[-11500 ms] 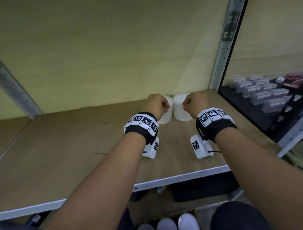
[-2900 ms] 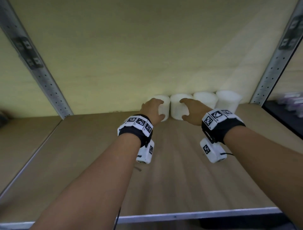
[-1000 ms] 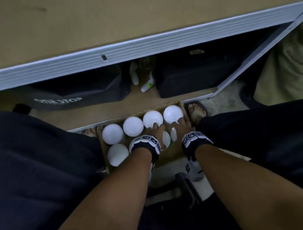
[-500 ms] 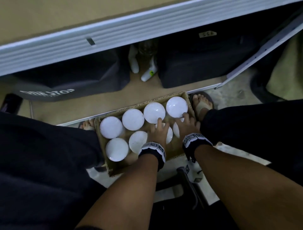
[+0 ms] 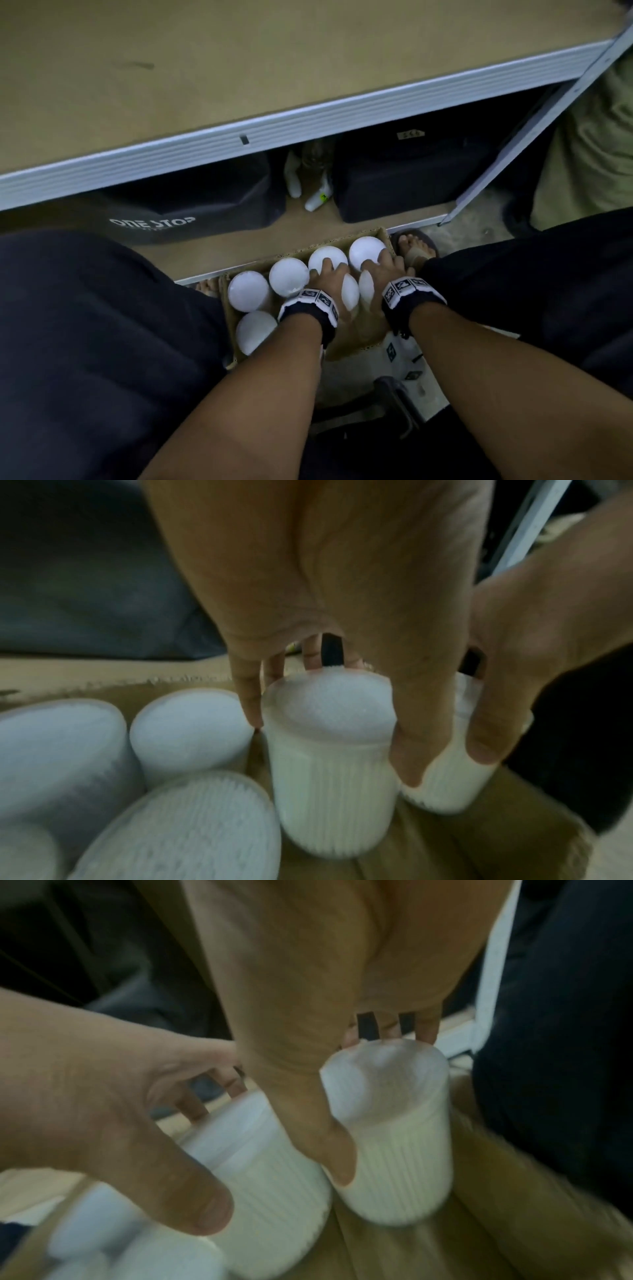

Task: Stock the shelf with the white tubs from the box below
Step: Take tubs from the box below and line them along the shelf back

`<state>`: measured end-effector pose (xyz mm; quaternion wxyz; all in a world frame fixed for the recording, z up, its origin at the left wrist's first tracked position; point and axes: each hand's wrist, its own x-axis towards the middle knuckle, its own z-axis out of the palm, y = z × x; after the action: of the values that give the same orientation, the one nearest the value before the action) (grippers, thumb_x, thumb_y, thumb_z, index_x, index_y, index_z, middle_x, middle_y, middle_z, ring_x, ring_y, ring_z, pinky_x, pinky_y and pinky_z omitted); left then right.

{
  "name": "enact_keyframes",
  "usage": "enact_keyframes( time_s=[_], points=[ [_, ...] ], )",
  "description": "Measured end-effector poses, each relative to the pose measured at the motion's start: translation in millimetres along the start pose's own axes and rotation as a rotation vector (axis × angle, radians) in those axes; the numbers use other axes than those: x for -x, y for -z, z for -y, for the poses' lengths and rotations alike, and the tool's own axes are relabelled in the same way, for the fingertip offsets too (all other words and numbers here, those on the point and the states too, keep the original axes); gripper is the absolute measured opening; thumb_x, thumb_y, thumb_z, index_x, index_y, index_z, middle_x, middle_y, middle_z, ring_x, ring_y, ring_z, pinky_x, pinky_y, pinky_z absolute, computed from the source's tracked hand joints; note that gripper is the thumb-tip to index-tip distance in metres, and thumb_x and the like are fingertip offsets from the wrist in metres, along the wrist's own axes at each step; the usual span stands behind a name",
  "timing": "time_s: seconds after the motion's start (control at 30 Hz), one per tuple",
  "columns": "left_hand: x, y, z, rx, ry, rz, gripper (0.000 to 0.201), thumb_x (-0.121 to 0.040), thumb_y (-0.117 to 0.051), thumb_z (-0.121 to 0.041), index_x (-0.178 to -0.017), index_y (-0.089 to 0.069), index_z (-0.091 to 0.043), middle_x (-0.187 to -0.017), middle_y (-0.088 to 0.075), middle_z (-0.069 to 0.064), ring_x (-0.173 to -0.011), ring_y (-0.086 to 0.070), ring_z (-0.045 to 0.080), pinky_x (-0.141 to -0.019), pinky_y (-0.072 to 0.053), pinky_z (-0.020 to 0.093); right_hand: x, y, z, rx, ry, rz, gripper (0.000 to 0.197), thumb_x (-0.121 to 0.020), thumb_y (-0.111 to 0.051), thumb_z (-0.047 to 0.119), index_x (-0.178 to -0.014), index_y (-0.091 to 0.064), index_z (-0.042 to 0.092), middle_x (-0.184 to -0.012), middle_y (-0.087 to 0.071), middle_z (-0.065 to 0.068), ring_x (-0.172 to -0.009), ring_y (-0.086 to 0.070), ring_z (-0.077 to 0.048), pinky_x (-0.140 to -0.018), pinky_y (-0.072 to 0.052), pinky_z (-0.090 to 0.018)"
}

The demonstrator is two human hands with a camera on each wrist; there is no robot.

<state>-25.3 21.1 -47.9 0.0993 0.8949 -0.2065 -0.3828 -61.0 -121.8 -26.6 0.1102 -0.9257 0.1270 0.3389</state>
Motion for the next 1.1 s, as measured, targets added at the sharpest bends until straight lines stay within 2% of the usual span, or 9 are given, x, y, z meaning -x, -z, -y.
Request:
enact_keyframes(
  time_s=[0.1,0.2,0.3,0.4,0.57,0.8,0.93,1.0,1.1],
  points=[
    [12.9,29.4,-6.7,-0.042,-0.013,-0.003,0.091,-0.058,-0.080,-0.038,-0.132,-0.028,-0.033,-0.138,-0.023,0.003,-0.127,-0.034,0.037,-0.096,-0.043,0.047,16.5,20.4,3.9,-0.004,-0.014,-0.011,0.071,-0.071,-0.063,0.031,-0.133,-0.029,0.036,-0.154,0.000,-0.004,-0.139,-0.013,-0.043,-0.109,-0.029,-0.055],
    [31.4,56.5,-11.7,-0.042,-0.031,-0.096,0.085,-0.056,-0.081,-0.035,-0.127,-0.035,-0.029,-0.130,-0.031,0.004,-0.121,-0.038,0.036,-0.087,-0.044,0.044,35.0,43.3,6.2,0.029,0.022,-0.062,0.069,-0.066,-0.064,0.033,-0.128,-0.035,0.034,-0.148,-0.014,-0.007,-0.137,-0.022,-0.040,-0.107,-0.030,-0.056],
    [51.5,85.2,-15.3,-0.002,-0.036,-0.171,0.084,-0.055,-0.082,-0.035,-0.126,-0.035,-0.031,-0.128,-0.027,0.003,-0.119,-0.038,0.035,-0.089,-0.047,0.043,49.6,72.4,15.5,0.046,0.061,-0.098,0.082,-0.053,-0.077,0.035,-0.125,-0.038,0.039,-0.140,-0.020,-0.005,-0.128,-0.032,-0.040,-0.098,-0.040,-0.056],
    [76.4,117.6,-20.0,0.018,-0.063,-0.268,0.084,-0.055,-0.082,-0.038,-0.127,-0.039,-0.032,-0.125,-0.029,0.002,-0.114,-0.039,0.032,-0.086,-0.048,0.039,68.4,102.2,28.5,0.067,0.098,-0.212,0.082,-0.055,-0.081,0.030,-0.127,-0.041,0.035,-0.131,-0.024,-0.005,-0.121,-0.033,-0.036,-0.096,-0.041,-0.051],
    [113.2,160.2,-26.5,0.023,-0.093,-0.375,0.086,-0.054,-0.081,-0.042,-0.129,-0.040,-0.033,-0.119,-0.031,0.001,-0.112,-0.037,0.031,-0.090,-0.049,0.048,99.0,136.4,37.2,0.010,0.175,-0.369,0.081,-0.055,-0.079,0.034,-0.127,-0.041,0.039,-0.125,-0.025,-0.001,-0.113,-0.033,-0.029,-0.093,-0.040,-0.045],
    [170.4,202.8,-24.8,0.094,-0.160,-0.560,0.082,-0.058,-0.079,-0.040,-0.130,-0.040,-0.035,-0.123,-0.036,-0.003,-0.117,-0.038,0.025,-0.092,-0.043,0.036,147.1,187.1,53.2,-0.117,0.316,-0.497,0.083,-0.056,-0.079,0.038,-0.130,-0.041,0.041,-0.123,-0.028,0.004,-0.111,-0.034,-0.023,-0.091,-0.034,-0.037],
    [198.0,228.4,-24.0,0.128,-0.205,-0.695,0.080,-0.055,-0.078,-0.041,-0.127,-0.044,-0.035,-0.126,-0.043,-0.006,-0.117,-0.047,0.020,-0.099,-0.043,0.033,174.2,215.1,59.5,-0.184,0.386,-0.572,0.079,-0.056,-0.080,0.037,-0.127,-0.046,0.042,-0.130,-0.032,0.005,-0.120,-0.034,-0.025,-0.100,-0.033,-0.038],
    [210.9,242.4,-25.3,0.135,-0.219,-0.752,0.076,-0.056,-0.078,-0.041,-0.125,-0.047,-0.035,-0.126,-0.046,-0.008,-0.116,-0.049,0.018,-0.097,-0.042,0.030,182.7,227.5,62.7,-0.252,0.439,-0.608,0.073,-0.057,-0.079,0.035,-0.123,-0.049,0.042,-0.126,-0.035,0.006,-0.118,-0.036,-0.023,-0.105,-0.035,-0.041],
    [224.9,261.9,-26.6,0.141,-0.209,-0.833,0.072,-0.059,-0.078,-0.043,-0.124,-0.049,-0.037,-0.125,-0.046,-0.011,-0.118,-0.046,0.016,-0.095,-0.041,0.029,188.4,244.0,69.5,-0.333,0.490,-0.679,0.062,-0.059,-0.078,0.035,-0.117,-0.054,0.039,-0.116,-0.037,0.010,-0.115,-0.038,-0.020,-0.105,-0.034,-0.040]
  ],
)
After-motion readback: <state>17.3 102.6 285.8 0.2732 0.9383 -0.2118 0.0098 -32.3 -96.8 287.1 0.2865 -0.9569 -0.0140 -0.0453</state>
